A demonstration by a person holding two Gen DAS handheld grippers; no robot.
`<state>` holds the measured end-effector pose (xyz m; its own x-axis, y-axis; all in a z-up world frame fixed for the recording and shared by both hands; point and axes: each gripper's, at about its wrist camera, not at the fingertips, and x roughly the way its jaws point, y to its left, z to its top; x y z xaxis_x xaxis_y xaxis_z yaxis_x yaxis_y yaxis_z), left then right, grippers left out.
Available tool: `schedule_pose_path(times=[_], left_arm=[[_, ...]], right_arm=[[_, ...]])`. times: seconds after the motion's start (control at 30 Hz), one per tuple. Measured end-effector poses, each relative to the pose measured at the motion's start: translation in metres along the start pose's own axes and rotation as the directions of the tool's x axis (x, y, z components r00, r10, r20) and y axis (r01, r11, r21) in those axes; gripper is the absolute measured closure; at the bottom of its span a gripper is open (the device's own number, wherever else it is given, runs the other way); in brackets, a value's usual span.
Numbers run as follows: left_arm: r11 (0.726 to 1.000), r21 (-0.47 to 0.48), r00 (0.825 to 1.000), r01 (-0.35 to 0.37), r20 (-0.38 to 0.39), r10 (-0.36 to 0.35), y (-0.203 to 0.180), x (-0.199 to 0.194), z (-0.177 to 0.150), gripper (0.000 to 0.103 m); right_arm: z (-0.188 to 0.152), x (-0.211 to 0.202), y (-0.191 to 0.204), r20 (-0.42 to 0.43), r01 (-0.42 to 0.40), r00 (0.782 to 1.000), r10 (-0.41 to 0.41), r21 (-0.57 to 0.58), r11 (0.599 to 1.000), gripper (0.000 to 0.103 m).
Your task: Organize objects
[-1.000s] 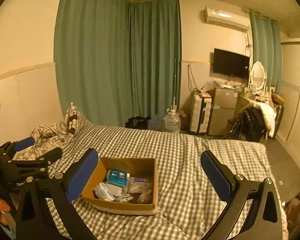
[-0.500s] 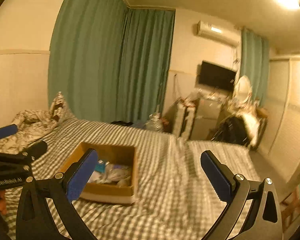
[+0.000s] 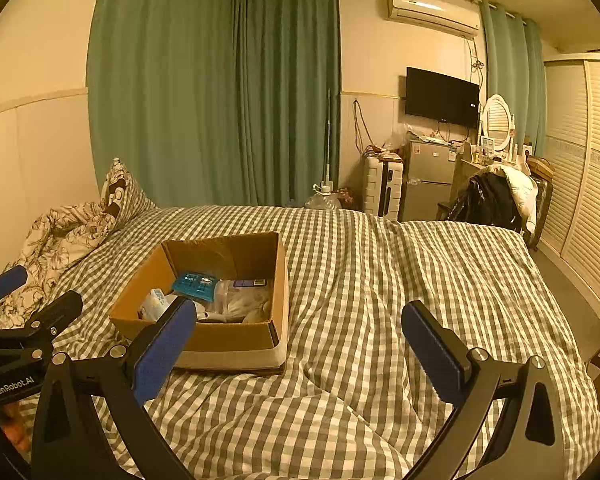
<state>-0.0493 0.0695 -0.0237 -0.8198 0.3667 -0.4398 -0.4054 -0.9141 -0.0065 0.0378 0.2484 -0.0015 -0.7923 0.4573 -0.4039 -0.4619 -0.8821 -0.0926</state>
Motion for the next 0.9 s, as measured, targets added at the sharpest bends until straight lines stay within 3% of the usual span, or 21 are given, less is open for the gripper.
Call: schedule_pose_path(times=[0.9], left_arm=[[0.998, -0.058, 0.999, 0.004, -0.048, -0.006, 0.014, 0.005, -0.008, 0.000]], right_arm=[[-0.002, 0.003, 0.015, -0.012, 0.007, 1.000, -0.008, -0.053, 0.999, 0.000]])
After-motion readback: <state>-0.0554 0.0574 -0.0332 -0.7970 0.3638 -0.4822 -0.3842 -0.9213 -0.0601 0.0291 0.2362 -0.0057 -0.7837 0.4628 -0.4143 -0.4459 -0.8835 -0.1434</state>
